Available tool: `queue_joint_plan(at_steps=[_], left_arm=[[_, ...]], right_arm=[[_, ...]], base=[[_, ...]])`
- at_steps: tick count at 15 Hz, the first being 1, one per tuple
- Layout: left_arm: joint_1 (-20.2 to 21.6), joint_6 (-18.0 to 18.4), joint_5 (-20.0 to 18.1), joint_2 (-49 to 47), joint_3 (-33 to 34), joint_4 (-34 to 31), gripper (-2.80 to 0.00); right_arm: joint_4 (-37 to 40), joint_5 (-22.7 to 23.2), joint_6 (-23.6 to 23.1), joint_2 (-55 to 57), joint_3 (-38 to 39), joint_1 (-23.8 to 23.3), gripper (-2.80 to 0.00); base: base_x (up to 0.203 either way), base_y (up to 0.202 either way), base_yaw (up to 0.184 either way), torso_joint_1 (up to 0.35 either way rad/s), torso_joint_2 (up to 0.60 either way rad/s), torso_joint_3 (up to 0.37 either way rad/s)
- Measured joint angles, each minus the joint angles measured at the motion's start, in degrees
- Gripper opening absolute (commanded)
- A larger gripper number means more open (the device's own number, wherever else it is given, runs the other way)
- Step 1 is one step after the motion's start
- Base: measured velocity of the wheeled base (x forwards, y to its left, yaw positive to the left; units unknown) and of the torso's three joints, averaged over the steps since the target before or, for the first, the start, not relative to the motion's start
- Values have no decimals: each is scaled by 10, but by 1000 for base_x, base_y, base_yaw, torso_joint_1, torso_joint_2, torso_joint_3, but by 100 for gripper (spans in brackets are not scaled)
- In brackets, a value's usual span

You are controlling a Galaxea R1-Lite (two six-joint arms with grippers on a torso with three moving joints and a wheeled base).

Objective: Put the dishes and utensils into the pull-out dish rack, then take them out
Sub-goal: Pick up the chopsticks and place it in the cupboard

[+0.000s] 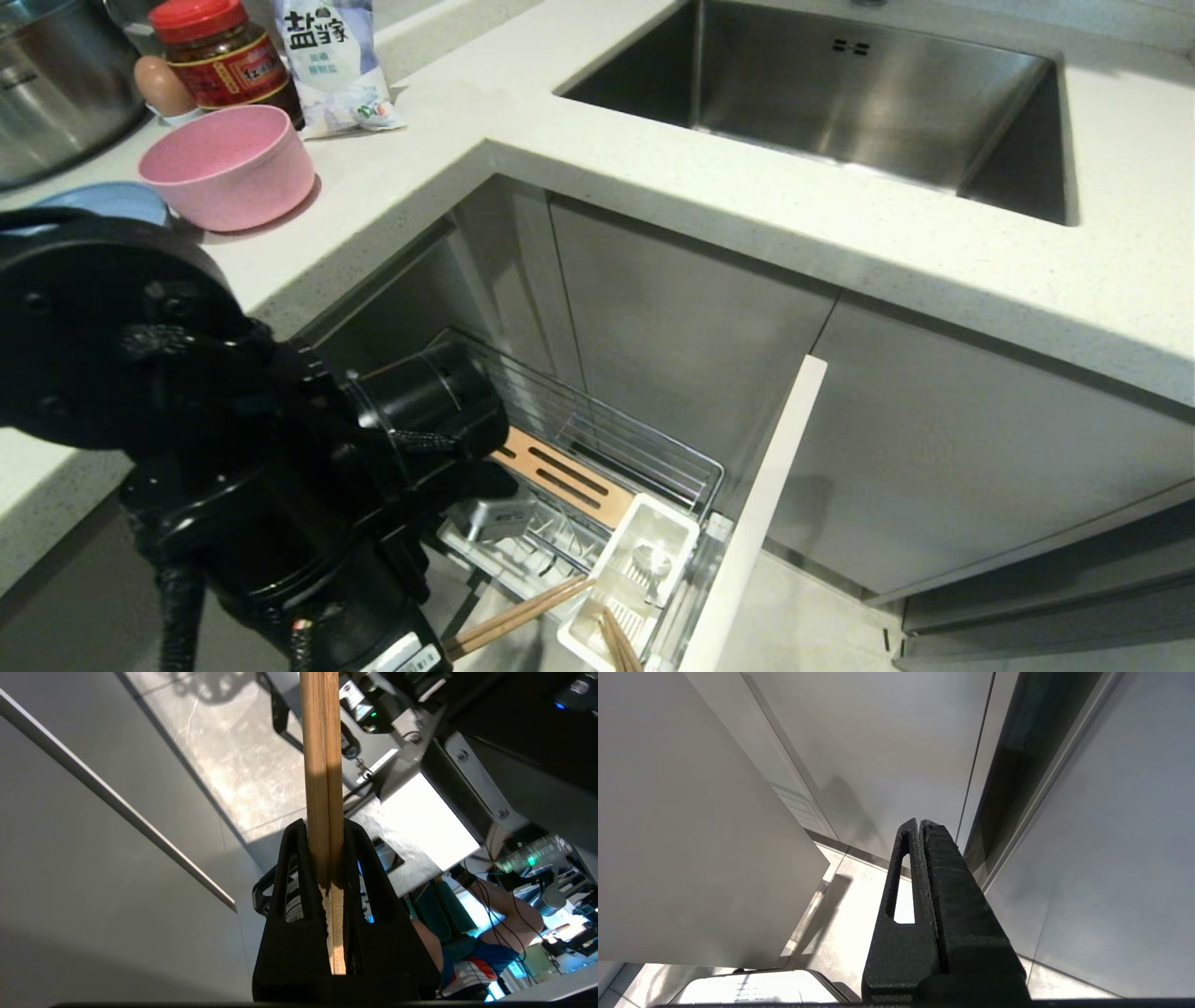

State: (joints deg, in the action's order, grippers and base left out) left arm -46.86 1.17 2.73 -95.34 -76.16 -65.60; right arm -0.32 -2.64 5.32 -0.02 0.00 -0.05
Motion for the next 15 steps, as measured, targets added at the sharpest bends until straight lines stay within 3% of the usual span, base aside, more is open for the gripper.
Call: queue_joint_plan(at_steps=[4, 11, 15], left_arm=[[-10, -18, 13, -44, 7, 16, -280], [-16, -16, 16, -98, -6, 43, -280], [-18, -15, 37, -136, -30, 46, -280]], right_arm=[[0, 0, 0, 0, 0, 0, -280], [0, 0, 0, 0, 0, 0, -280], [0, 0, 0, 0, 0, 0, -280]], base=[[0, 0, 0, 0, 0, 0], [0, 0, 0, 0, 0, 0], [0, 0, 0, 0, 0, 0]])
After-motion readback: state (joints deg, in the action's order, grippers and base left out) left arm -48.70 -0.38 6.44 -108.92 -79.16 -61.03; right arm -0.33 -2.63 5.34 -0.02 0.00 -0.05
